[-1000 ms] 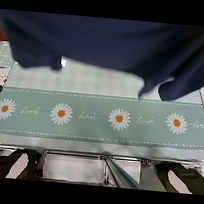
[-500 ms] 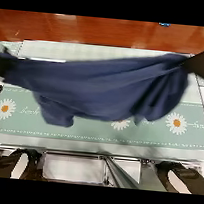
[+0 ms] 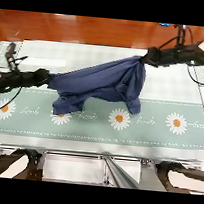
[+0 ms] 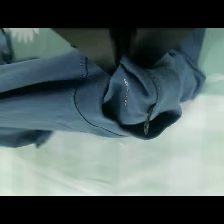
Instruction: Fold the shirts.
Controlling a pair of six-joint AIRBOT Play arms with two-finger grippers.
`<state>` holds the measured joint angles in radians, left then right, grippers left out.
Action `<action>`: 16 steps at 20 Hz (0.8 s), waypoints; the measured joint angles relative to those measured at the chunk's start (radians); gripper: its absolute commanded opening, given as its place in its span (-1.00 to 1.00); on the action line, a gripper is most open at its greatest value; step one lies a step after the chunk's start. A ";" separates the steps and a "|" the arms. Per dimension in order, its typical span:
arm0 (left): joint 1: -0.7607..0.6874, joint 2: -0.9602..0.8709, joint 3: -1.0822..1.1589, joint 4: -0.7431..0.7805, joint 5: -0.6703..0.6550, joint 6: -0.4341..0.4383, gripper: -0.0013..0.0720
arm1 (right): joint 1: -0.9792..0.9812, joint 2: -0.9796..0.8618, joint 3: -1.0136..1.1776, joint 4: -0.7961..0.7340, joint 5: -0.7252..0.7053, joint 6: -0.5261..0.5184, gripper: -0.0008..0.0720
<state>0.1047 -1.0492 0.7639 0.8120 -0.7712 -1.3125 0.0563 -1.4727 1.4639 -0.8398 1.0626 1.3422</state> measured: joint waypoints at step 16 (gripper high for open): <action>0.280 -0.224 -0.058 -0.027 -0.361 0.043 0.42 | -0.375 0.158 -0.456 -0.154 0.156 0.065 0.15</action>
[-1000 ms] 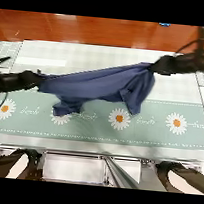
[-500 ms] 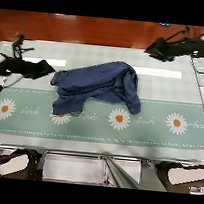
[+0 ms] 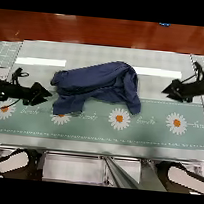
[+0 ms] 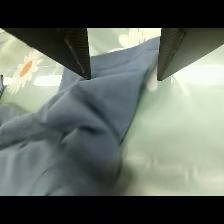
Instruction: Fold the shirts.
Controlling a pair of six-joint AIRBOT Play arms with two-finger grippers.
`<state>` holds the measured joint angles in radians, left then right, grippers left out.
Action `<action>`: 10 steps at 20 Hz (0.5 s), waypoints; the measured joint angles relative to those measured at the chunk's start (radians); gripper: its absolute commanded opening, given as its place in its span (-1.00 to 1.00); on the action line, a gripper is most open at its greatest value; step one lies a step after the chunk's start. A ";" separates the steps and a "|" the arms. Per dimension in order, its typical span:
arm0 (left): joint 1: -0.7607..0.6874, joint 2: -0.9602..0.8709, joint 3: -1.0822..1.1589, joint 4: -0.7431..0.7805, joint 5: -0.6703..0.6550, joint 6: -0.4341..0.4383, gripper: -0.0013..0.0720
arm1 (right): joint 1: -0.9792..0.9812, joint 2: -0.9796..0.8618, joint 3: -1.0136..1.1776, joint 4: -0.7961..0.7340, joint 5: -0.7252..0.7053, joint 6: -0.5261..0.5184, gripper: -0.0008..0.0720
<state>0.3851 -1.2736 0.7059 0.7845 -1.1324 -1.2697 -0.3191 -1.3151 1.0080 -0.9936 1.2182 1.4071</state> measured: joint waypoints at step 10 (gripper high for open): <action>-0.184 -0.080 -0.059 -0.154 0.157 0.011 0.41 | -0.015 0.194 -0.306 0.109 -0.088 -0.103 0.15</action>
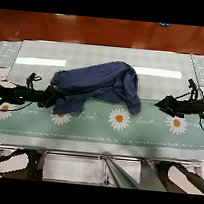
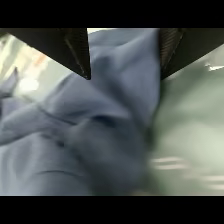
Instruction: Fold the shirts.
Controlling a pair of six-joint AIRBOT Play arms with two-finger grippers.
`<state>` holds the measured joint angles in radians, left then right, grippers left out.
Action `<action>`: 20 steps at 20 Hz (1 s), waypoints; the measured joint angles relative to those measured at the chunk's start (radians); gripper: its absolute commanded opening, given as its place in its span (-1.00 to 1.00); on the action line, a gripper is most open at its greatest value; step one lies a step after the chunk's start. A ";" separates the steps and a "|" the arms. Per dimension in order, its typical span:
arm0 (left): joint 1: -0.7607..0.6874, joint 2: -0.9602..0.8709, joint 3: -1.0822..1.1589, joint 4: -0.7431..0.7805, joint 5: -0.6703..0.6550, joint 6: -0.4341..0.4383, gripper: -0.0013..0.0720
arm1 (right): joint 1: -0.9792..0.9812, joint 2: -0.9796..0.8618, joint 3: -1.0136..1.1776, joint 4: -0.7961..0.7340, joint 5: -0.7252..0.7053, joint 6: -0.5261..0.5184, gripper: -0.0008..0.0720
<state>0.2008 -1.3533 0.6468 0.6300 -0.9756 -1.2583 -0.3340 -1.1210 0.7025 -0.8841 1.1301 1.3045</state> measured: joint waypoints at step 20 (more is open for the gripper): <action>-0.145 -0.119 0.153 -0.002 -0.031 -0.010 -0.91 | 0.205 -0.220 -0.007 0.135 -0.126 -0.002 0.15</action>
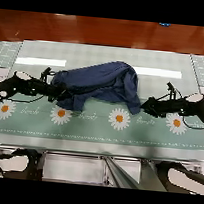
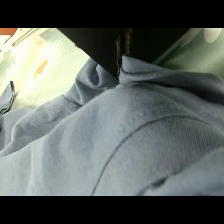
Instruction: Fold the shirts.
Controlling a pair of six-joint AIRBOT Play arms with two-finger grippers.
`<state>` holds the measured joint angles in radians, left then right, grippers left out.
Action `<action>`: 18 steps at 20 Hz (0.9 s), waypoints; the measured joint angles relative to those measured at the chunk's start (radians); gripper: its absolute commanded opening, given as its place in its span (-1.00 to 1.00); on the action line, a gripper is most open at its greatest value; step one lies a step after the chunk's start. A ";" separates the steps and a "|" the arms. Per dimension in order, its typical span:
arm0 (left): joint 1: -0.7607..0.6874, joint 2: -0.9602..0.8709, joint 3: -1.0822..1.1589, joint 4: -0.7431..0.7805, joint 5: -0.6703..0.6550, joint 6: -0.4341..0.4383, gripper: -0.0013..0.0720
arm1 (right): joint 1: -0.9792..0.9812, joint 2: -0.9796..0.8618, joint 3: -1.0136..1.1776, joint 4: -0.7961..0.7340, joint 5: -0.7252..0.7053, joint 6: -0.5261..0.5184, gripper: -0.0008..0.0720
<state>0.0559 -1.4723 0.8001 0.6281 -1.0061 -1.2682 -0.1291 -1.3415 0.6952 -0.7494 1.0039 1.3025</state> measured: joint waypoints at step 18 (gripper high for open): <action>0.184 0.249 0.501 -0.085 -0.121 -0.013 -0.91 | 0.097 0.069 0.958 -0.193 0.200 0.123 -0.92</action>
<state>0.2398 -1.2232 1.3010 0.5434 -1.1271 -1.2808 -0.0319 -1.2728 1.6527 -0.9428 1.2037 1.4258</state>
